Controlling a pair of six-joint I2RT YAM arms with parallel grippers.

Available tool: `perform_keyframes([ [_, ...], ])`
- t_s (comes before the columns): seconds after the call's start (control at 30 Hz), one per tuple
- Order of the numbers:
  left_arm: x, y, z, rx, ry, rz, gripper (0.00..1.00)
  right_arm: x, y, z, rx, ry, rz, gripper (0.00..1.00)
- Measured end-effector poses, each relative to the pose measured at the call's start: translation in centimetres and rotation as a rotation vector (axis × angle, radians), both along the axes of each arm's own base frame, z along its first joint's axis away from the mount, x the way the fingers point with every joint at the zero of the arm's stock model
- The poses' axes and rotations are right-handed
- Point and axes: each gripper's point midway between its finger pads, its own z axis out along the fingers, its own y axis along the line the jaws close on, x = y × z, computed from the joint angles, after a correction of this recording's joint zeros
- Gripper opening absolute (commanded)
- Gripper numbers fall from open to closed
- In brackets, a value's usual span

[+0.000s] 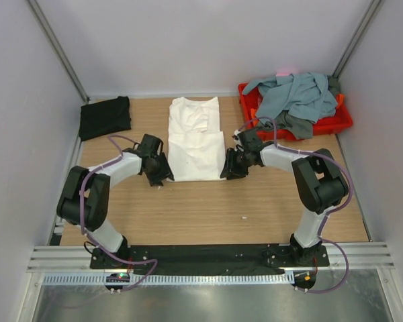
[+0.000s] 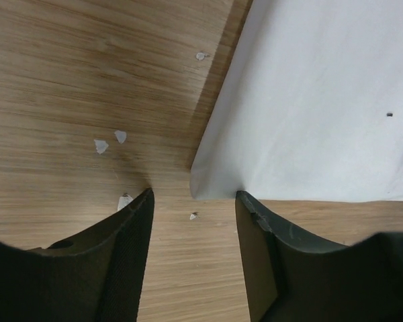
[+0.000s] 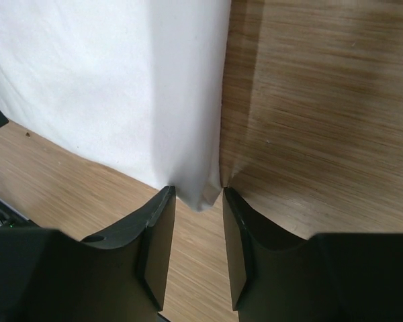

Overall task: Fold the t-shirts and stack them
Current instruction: Fold the tshirt

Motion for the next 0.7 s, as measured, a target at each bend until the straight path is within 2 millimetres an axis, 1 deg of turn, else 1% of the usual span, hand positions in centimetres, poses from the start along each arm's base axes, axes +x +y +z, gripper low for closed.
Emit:
perform_keyframes([
  [0.03, -0.2, -0.1, -0.3, 0.003, 0.005, -0.005, 0.50, 0.0, 0.0, 0.0, 0.001, -0.001, 0.000, 0.39],
  [0.1, -0.1, -0.5, -0.3, 0.001, -0.002, -0.012, 0.43, 0.1, 0.1, -0.1, 0.003, -0.003, 0.000, 0.35],
  [0.13, -0.1, -0.6, -0.4, 0.000, -0.003, -0.015, 0.40, 0.1, 0.1, -0.2, 0.004, -0.002, -0.001, 0.31],
  [0.17, 0.0, -0.7, -0.4, 0.000, -0.006, -0.017, 0.35, 0.2, 0.1, -0.2, 0.006, -0.001, -0.002, 0.29],
  [0.27, 0.2, -0.9, -0.6, 0.000, -0.010, -0.020, 0.28, 0.2, 0.2, -0.4, 0.005, 0.001, -0.002, 0.22],
  [0.33, 0.3, -1.0, -0.7, 0.001, -0.013, -0.022, 0.24, 0.2, 0.2, -0.5, 0.006, 0.002, -0.003, 0.19],
  [0.47, 0.5, -1.2, -0.8, 0.006, -0.016, -0.027, 0.08, 0.3, 0.3, -0.6, 0.010, 0.003, -0.002, 0.14],
  [0.57, 0.6, -1.3, -0.9, 0.010, -0.019, -0.032, 0.00, 0.3, 0.3, -0.6, 0.011, 0.004, -0.002, 0.11],
  [0.7, 0.6, -1.5, -0.9, 0.018, -0.028, -0.042, 0.00, 0.3, 0.3, -0.6, 0.011, 0.004, -0.002, 0.05],
])
